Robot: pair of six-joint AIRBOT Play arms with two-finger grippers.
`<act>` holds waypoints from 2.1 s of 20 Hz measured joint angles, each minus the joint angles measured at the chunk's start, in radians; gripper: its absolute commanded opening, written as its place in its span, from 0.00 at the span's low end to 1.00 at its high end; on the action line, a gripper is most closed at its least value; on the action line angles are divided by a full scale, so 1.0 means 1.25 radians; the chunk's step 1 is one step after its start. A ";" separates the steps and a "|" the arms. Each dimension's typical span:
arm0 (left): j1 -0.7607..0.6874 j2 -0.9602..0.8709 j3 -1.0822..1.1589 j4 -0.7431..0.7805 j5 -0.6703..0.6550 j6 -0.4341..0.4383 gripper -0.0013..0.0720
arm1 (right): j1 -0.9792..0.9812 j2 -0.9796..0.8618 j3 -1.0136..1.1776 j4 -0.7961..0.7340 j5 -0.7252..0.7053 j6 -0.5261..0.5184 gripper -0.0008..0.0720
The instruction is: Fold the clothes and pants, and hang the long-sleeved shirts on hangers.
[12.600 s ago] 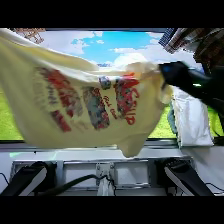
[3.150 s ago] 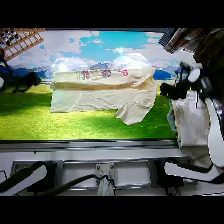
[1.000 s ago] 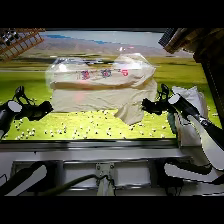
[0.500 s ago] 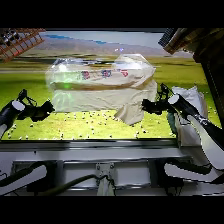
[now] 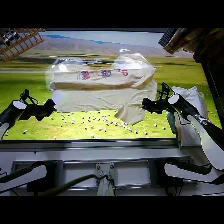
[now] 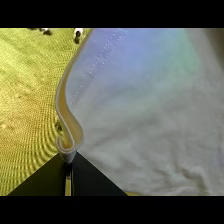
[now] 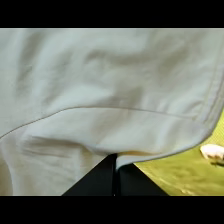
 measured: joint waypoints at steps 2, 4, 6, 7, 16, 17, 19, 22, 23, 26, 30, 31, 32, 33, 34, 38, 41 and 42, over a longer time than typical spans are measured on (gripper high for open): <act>0.003 0.019 -0.001 0.026 -0.012 0.004 0.02 | 0.000 0.006 0.000 -0.010 0.012 0.000 0.04; 0.010 0.049 -0.001 0.063 -0.028 0.006 0.02 | 0.000 0.022 -0.004 -0.034 0.052 0.000 0.04; 0.020 0.084 0.000 0.103 -0.061 -0.002 0.02 | 0.000 0.056 -0.018 -0.048 0.094 0.000 0.04; 0.022 0.103 0.000 0.122 -0.084 -0.011 0.02 | 0.000 0.078 -0.030 -0.055 0.114 0.000 0.04; 0.031 0.215 0.000 0.263 -0.221 -0.059 0.02 | 0.000 0.375 -0.200 -0.103 0.275 0.009 0.04; 0.031 0.224 0.000 0.271 -0.245 -0.061 0.02 | 0.000 0.405 -0.213 -0.105 0.294 0.011 0.04; 0.031 0.248 0.000 0.284 -0.282 -0.062 0.02 | 0.000 0.462 -0.232 -0.109 0.323 0.016 0.04; 0.031 0.294 0.001 0.294 -0.309 -0.063 0.02 | 0.000 0.516 -0.241 -0.111 0.352 0.023 0.04; 0.031 0.309 0.001 0.296 -0.310 -0.063 0.02 | 0.000 0.525 -0.240 -0.111 0.357 0.023 0.04; 0.031 0.333 0.002 0.296 -0.299 -0.063 0.02 | 0.000 0.526 -0.207 -0.115 0.361 0.024 0.04; 0.029 0.341 0.004 0.238 -0.211 -0.060 0.02 | 0.000 0.426 -0.093 -0.121 0.356 0.008 0.04; 0.026 0.338 0.006 0.221 -0.176 -0.057 0.02 | 0.000 0.386 -0.057 -0.121 0.356 0.003 0.04; 0.021 0.332 0.012 0.210 -0.145 -0.056 0.02 | 0.000 0.339 -0.013 -0.120 0.355 -0.002 0.04; 0.015 0.319 0.022 0.202 -0.111 -0.052 0.02 | 0.000 0.294 0.028 -0.117 0.352 -0.006 0.04; 0.006 0.300 0.035 0.196 -0.078 -0.050 0.02 | 0.000 0.242 0.076 -0.113 0.352 -0.011 0.04; -0.039 0.177 0.111 0.181 0.025 -0.042 0.02 | 0.000 0.050 0.250 -0.096 0.353 -0.019 0.04; -0.067 0.057 0.182 0.177 0.076 -0.040 0.02 | 0.000 -0.076 0.358 -0.091 0.354 -0.027 0.04; -0.073 0.021 0.206 0.177 0.085 -0.040 0.02 | 0.000 -0.111 0.388 -0.089 0.354 -0.029 0.04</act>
